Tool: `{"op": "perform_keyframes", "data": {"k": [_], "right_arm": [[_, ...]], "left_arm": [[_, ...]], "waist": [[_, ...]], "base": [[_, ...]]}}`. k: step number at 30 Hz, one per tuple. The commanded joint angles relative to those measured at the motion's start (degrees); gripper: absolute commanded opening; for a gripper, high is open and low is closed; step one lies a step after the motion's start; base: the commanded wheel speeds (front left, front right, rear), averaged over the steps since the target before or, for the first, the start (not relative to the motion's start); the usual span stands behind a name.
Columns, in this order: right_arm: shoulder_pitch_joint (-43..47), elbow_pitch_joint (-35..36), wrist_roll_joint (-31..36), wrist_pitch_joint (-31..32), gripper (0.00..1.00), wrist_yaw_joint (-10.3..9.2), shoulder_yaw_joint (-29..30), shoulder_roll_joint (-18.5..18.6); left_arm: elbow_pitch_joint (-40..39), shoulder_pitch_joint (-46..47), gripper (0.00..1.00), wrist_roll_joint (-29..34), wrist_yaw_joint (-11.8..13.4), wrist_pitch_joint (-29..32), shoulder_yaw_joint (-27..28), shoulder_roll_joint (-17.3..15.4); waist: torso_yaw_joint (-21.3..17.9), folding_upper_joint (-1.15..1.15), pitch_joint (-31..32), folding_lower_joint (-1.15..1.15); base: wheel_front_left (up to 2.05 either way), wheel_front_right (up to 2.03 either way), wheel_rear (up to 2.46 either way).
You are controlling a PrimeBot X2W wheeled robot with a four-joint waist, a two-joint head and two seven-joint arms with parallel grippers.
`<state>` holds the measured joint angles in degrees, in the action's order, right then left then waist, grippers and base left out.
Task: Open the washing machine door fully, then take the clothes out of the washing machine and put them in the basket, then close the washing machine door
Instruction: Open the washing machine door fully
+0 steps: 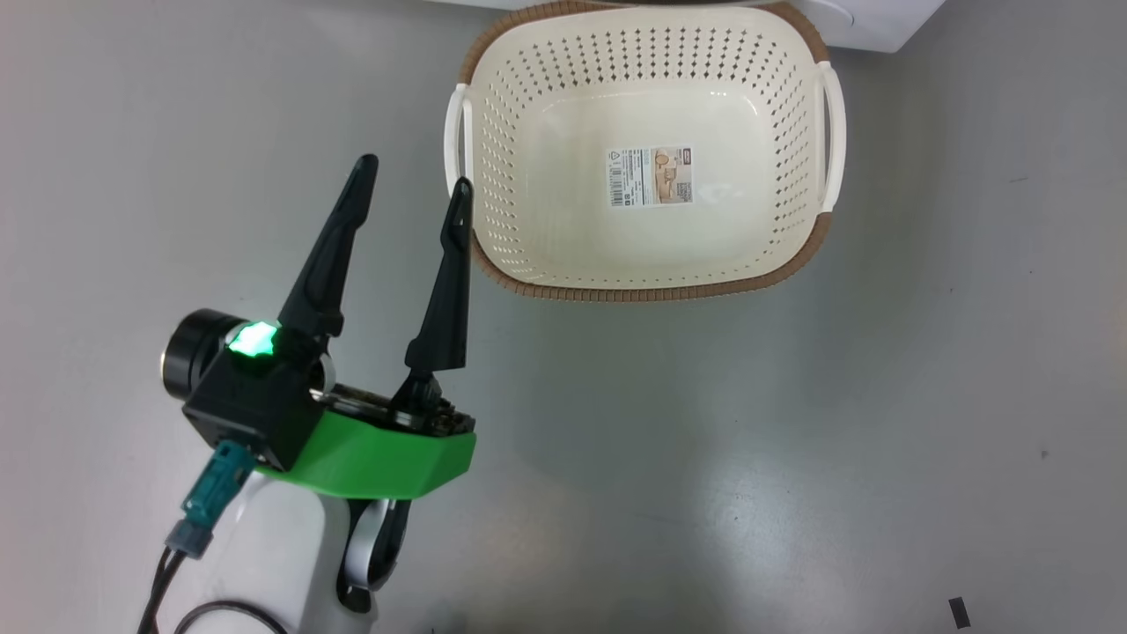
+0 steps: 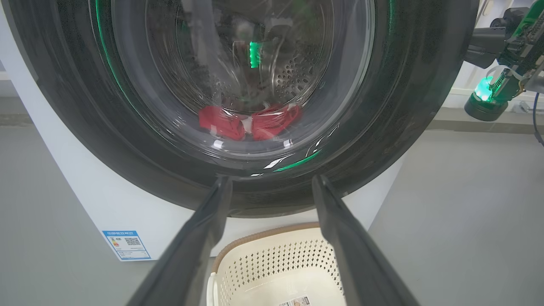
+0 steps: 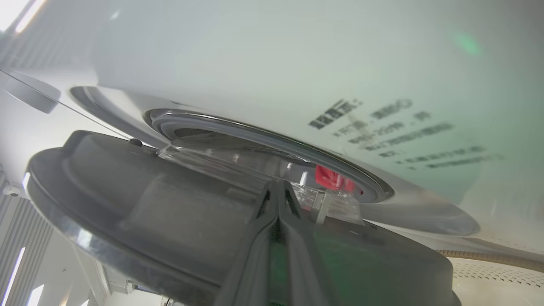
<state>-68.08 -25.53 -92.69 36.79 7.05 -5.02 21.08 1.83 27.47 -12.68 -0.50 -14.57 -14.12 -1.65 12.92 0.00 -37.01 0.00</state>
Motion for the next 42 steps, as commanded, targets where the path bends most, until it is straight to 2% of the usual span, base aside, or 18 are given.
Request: {"op": "perform_keyframes", "data": {"k": [1,21,30,31,32,33,38,42], "right_arm": [[1.5,2.1,-0.1,1.2,0.00,0.44,-1.0,-1.0],[7.6,1.1,-0.5,5.8,0.00,0.44,-1.1,-1.9],[9.2,0.4,0.5,4.4,0.00,0.44,0.0,-2.6],[9.3,0.4,1.1,3.3,0.24,0.44,0.2,-2.6],[9.3,0.3,2.1,1.9,0.75,0.44,0.5,-2.5],[9.4,0.1,2.8,0.6,1.00,0.44,0.7,-2.7],[10.5,0.1,4.4,-4.7,1.00,0.44,1.8,-3.5],[12.9,3.4,5.6,-7.8,1.00,0.44,1.8,-3.7]], "left_arm": [[-1.2,0.2,1.00,0.0,0.2,-0.4,2.1,-1.2],[1.1,-1.1,1.00,-1.1,0.0,-0.4,2.5,-1.2],[1.7,-1.7,1.00,-1.2,-0.3,-0.4,2.8,-1.2],[1.8,-1.7,1.00,-1.2,-0.4,-0.4,2.8,-1.2],[1.8,-1.8,1.00,-1.2,-0.4,-0.4,2.8,-1.2],[1.9,-1.8,1.00,-1.2,-0.5,-0.4,2.8,-1.2],[2.1,-1.7,1.00,-1.0,-0.7,-0.4,2.9,-1.2],[2.2,-1.7,1.00,-1.0,-0.9,-0.4,3.1,-1.2]], "waist": [[-0.2,0.00,0.5,0.00],[-0.3,0.00,5.9,0.00],[-1.1,0.00,7.4,0.00],[-1.2,0.00,7.4,0.00],[-1.3,0.00,7.5,0.00],[-1.4,0.00,7.5,0.00],[-2.1,0.00,7.6,0.00],[-2.9,0.00,7.9,0.00]], "base": [[0.00,0.00,0.00],[0.00,0.00,0.00],[0.00,0.00,0.00],[0.00,0.00,0.00],[0.00,0.00,0.00],[0.00,0.00,0.00],[0.00,0.00,0.00],[0.00,0.00,0.00]]}}
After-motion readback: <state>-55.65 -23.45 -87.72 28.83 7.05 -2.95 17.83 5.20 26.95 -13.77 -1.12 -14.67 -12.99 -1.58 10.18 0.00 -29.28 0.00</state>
